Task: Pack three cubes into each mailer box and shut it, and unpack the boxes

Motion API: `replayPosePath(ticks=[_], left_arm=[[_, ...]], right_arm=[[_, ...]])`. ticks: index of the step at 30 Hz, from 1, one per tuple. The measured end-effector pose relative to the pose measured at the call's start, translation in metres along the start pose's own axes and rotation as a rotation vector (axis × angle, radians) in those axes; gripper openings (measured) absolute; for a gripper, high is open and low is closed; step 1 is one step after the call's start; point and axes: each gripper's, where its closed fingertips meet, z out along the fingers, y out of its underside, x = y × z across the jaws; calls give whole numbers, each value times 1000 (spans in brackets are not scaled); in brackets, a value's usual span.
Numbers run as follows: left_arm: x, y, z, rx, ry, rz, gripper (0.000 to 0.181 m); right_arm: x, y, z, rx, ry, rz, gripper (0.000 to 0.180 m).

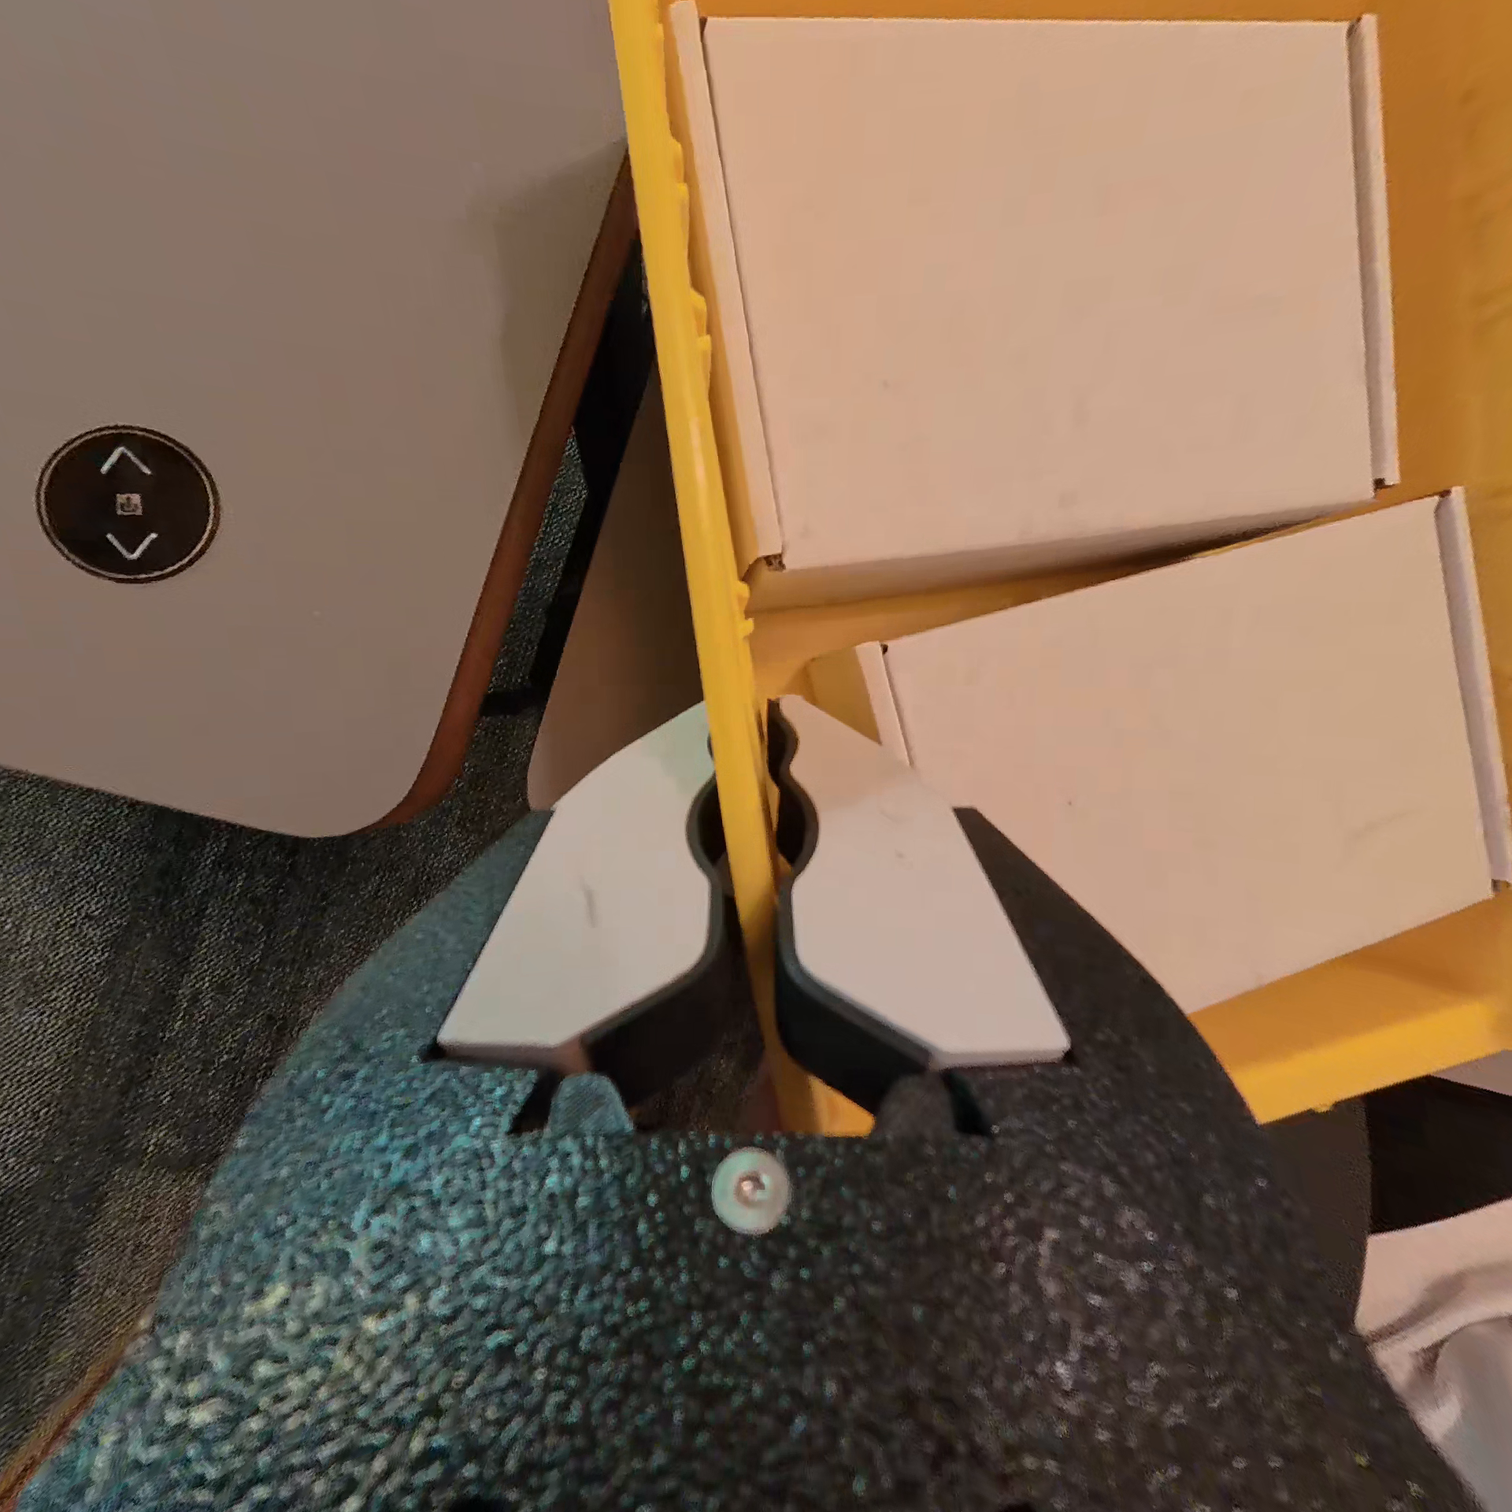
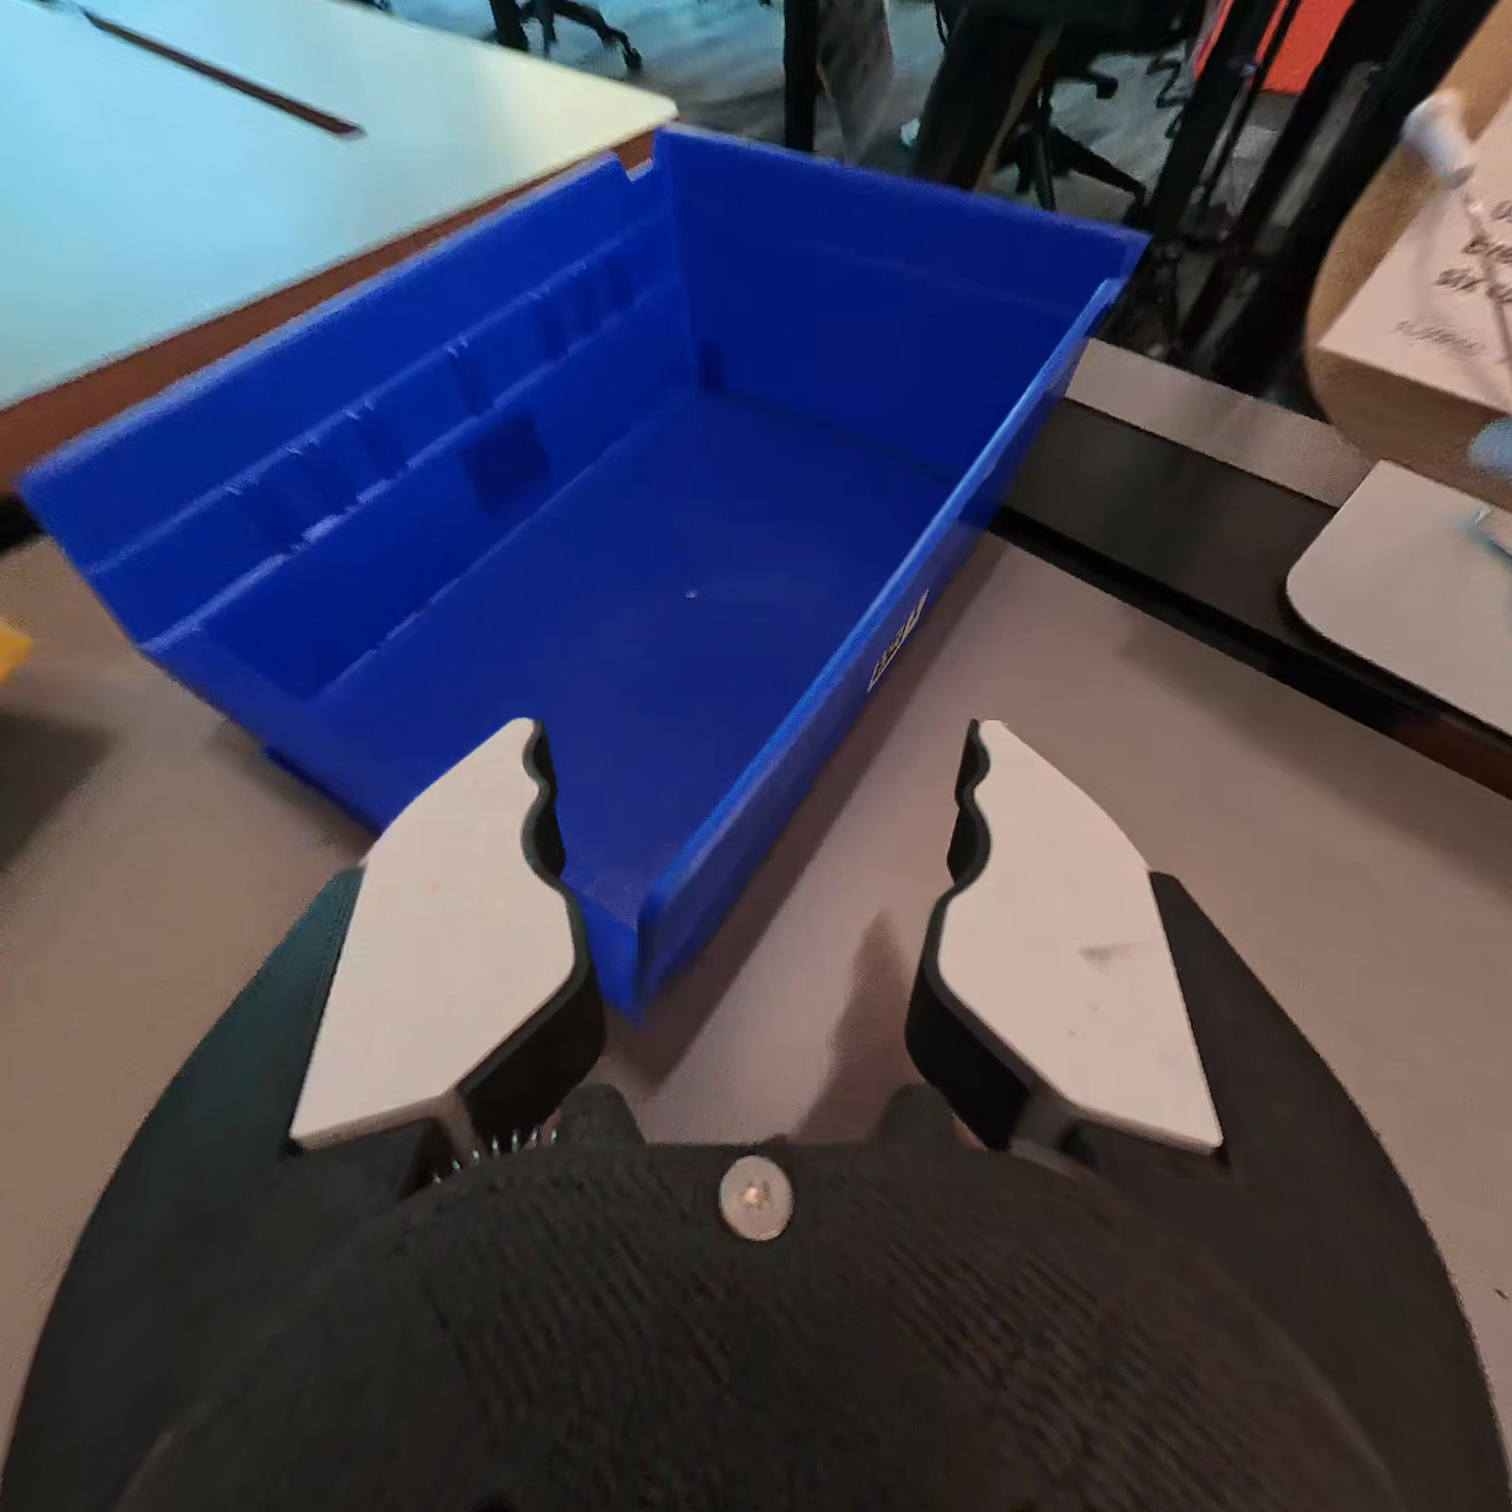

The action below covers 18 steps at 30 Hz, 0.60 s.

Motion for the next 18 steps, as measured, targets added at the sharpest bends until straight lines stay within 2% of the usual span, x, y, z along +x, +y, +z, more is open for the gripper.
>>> replayPosePath(ticks=[2,3,4,6,9,10,12,14,18], left_arm=[[-1,3,4,-18,-6,4,5],[-1,3,7,-22,-7,7,6],[-1,3,9,-25,-7,9,6],[-2,2,14,-32,-6,11,7],[-1,-2,22,-47,1,18,9],[-1,-4,25,-54,-3,27,9],[0,-9,32,-64,-5,40,7],[5,-18,40,-65,7,45,8],[24,-44,60,-65,35,76,9]], right_arm=[[0,6,15,-29,26,-16,81],[-2,7,20,-36,11,-31,63],[-2,5,21,-13,1,-28,54],[7,4,21,0,16,-38,45],[39,7,8,3,99,-82,23],[50,9,0,9,112,-76,17],[62,14,-21,14,29,-9,5],[70,23,-47,4,-60,36,4],[102,39,-123,34,-36,-56,4]])
